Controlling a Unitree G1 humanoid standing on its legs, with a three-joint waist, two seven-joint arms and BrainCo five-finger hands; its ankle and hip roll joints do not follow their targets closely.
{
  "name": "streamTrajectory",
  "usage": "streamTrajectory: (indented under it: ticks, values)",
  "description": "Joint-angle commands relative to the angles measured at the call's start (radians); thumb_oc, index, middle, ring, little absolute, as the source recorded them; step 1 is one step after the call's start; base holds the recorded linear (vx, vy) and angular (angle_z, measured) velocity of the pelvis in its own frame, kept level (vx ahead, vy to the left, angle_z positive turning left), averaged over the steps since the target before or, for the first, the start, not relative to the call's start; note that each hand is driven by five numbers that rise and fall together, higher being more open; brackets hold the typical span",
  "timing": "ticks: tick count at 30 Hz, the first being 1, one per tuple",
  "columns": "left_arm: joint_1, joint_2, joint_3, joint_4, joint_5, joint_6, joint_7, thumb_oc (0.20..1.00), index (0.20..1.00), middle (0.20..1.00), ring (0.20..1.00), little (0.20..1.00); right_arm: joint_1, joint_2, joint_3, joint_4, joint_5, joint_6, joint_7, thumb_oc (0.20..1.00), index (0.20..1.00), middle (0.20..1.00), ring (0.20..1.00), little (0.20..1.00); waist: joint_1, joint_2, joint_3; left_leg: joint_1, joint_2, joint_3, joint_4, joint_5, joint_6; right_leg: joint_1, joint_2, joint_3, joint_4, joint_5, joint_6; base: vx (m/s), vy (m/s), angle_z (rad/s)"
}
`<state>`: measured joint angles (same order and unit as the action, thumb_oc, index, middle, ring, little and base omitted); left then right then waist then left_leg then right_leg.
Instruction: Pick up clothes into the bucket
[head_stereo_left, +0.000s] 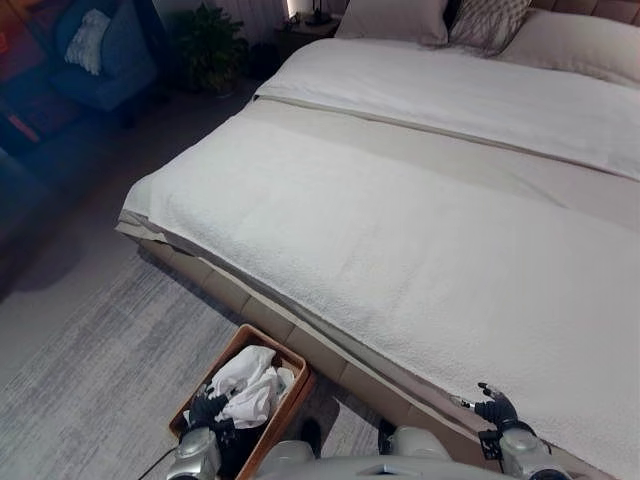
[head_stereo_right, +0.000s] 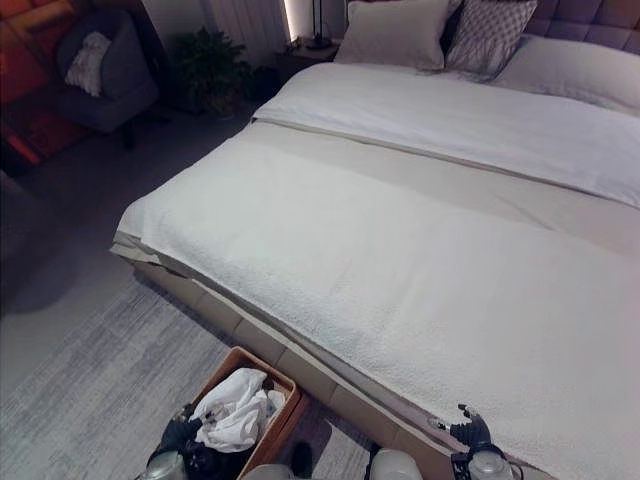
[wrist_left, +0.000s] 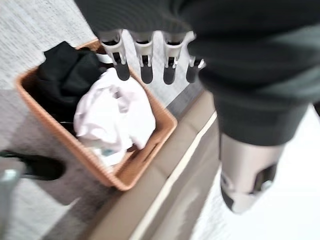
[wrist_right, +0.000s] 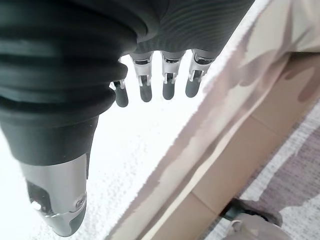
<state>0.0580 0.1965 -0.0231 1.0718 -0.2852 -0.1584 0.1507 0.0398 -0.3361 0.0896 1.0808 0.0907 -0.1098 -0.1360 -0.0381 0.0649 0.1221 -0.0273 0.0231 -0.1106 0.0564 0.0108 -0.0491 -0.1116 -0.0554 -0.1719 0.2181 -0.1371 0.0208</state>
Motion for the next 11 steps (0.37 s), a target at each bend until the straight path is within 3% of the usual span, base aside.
streamTrajectory:
  ticks: [1,11]
  values:
    - [0.013,0.006,0.003,0.043,0.076,0.006,-0.04,1.0,1.0,1.0,1.0,1.0,-0.003,0.019,0.015,0.015,0.033,-0.005,0.04,1.0,1.0,1.0,1.0,1.0,0.011,-0.064,-0.004,-0.007,-0.065,0.018,0.016,-0.017,0.007,0.146,-0.035,0.016,-0.215,0.122,0.067,0.06,-0.014,-0.01]
    - [0.027,-0.024,-0.019,0.136,0.131,0.045,-0.09,1.0,1.0,1.0,1.0,1.0,0.01,0.048,0.014,0.057,0.041,0.009,0.07,1.0,1.0,1.0,1.0,1.0,0.005,-0.073,-0.032,0.057,-0.061,0.024,-0.028,-0.024,0.013,0.195,-0.034,0.017,-0.219,0.11,0.068,0.04,-0.005,0.0]
